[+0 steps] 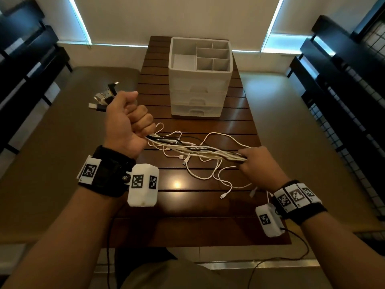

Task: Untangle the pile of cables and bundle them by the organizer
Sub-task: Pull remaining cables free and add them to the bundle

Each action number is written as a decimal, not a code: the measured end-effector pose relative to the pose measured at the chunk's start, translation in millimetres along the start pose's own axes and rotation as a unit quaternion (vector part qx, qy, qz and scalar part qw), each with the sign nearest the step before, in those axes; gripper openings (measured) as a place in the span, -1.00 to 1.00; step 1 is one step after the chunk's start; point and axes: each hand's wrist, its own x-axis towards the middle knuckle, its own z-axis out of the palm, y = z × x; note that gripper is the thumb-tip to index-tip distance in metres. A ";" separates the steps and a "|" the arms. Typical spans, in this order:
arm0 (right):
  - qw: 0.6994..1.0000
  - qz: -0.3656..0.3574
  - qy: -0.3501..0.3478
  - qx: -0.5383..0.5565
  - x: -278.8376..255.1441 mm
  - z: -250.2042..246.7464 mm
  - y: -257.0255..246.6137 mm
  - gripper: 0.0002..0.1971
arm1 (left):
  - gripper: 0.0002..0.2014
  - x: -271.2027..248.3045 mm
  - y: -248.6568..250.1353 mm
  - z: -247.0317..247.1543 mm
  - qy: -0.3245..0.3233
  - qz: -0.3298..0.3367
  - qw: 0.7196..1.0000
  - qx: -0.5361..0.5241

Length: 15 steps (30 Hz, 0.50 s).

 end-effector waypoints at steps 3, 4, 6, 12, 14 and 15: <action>0.998 -0.012 0.028 0.047 -2.6 -2.9 3.4 -0.79 | -0.47 0.1 -4.6 1.0 -0.002 -0.002 1.000 0.002; 0.999 -0.013 0.019 0.049 -3.3 -4.4 2.7 -0.84 | -0.47 0.1 -5.1 1.5 -0.002 -0.002 1.000 0.002; 0.998 -0.012 -0.022 0.065 -4.1 -8.6 2.3 -0.86 | -0.47 -0.4 -2.1 3.5 -0.007 0.000 1.000 -0.004; 0.960 0.028 -0.238 0.143 -4.4 -2.2 23.9 -0.67 | -0.48 0.0 12.9 4.0 -0.015 0.024 0.999 -0.021; 0.945 0.083 -0.302 0.097 -5.2 10.9 46.6 -0.59 | -0.48 -1.2 15.4 -0.2 -0.011 0.023 1.000 -0.016; 0.948 0.101 -0.294 0.071 -3.6 17.2 58.0 -0.59 | -0.48 -2.1 14.7 -2.1 -0.012 0.018 1.000 -0.015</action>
